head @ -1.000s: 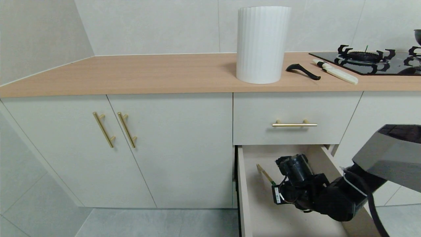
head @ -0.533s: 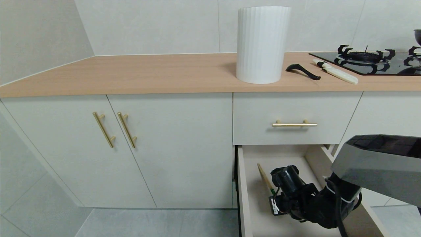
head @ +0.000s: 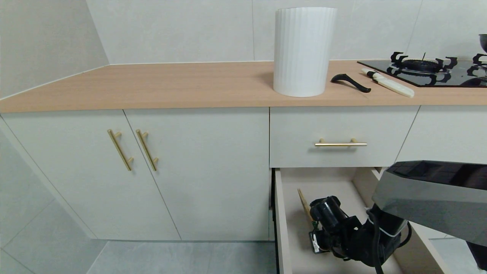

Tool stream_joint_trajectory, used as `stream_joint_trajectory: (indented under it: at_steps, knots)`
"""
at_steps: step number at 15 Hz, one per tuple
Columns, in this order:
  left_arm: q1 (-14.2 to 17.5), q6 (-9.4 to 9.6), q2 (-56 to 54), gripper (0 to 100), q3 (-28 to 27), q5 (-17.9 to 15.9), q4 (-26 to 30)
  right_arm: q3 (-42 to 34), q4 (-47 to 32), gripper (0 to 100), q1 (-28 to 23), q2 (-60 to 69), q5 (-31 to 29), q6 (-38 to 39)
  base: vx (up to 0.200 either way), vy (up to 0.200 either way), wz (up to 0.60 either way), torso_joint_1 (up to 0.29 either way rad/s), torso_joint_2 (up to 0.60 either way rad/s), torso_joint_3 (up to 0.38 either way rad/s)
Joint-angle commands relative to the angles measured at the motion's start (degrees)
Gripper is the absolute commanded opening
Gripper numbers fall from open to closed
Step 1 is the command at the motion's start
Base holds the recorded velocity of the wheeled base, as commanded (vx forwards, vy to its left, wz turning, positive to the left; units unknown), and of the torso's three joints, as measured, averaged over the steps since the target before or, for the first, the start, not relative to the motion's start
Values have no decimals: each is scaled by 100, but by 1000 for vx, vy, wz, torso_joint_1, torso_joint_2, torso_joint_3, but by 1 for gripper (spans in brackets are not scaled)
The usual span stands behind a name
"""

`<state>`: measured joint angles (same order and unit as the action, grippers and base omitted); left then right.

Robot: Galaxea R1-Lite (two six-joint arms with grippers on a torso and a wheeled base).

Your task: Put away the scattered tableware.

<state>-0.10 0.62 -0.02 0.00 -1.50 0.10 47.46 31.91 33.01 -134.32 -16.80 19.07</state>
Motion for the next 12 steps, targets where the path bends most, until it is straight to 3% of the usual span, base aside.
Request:
stream_joint_trajectory:
  at_steps: [1, 2, 9, 12]
  knots:
    - [1, -1, 2, 100, 0, 1, -1, 0, -1, 0, 3, -7, 1, 1, 0, 0, 0, 0, 0, 0]
    - [1, -1, 2, 100, 0, 1, -1, 0, -1, 100, 3, -7, 1, 1, 0, 0, 0, 0, 0, 0]
    - [1, -1, 2, 100, 0, 1, -1, -17, -10, 100, -5, 81, 1, -8, 0, 0, 0, 0, 0, 0]
    - [1, -1, 2, 100, 0, 1, -1, -96, -133, 100, -111, 810, -78, -43, 0, 0, 0, 0, 0, 0]
